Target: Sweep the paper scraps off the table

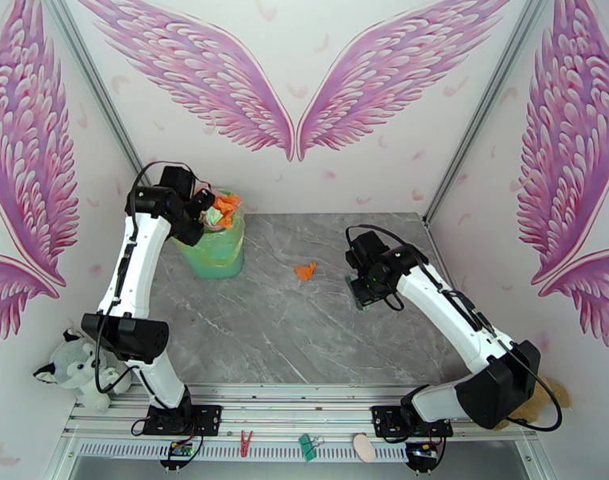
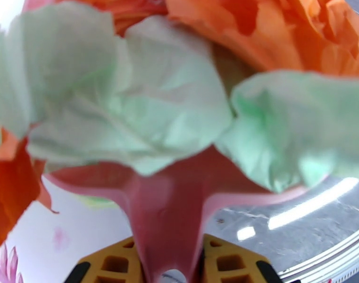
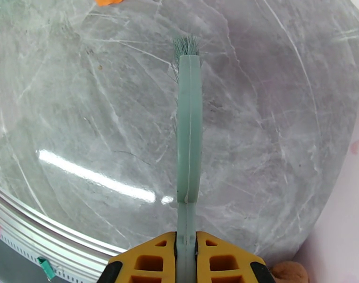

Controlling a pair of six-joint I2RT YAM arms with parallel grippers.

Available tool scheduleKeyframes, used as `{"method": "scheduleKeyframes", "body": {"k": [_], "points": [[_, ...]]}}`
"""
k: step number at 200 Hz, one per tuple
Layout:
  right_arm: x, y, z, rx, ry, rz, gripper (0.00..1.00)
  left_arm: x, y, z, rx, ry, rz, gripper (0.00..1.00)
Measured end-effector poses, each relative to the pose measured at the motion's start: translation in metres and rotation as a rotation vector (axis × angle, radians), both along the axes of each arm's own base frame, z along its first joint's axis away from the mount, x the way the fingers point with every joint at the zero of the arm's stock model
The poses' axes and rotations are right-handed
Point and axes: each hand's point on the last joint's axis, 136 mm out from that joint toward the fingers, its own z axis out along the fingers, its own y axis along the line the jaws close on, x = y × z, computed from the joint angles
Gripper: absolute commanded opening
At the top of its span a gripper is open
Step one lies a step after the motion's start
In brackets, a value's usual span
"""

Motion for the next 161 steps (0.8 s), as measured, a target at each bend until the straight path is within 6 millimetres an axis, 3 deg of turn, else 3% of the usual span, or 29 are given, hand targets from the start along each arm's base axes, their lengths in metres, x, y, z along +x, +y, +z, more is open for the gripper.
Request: {"method": "scheduleKeyframes", "body": {"k": [43,66,89,130,161], "points": [[-0.011,0.008,-0.008,0.006,0.017,0.028,0.0,0.011,0.069,0.01,0.148,-0.039,0.197,0.0],[-0.018,0.009,-0.014,0.016,0.023,0.033,0.0,0.011,0.09,0.017,0.214,-0.068,0.273,0.0],[-0.022,0.014,-0.018,0.034,0.026,0.043,0.0,0.015,0.09,0.019,0.281,-0.08,0.283,0.0],[-0.022,0.02,-0.021,0.069,0.017,0.054,0.0,0.027,0.058,0.009,0.39,-0.065,0.211,0.0],[-0.024,0.023,-0.015,0.103,-0.012,0.065,0.0,0.037,0.053,0.006,0.496,-0.064,0.191,0.0]]}}
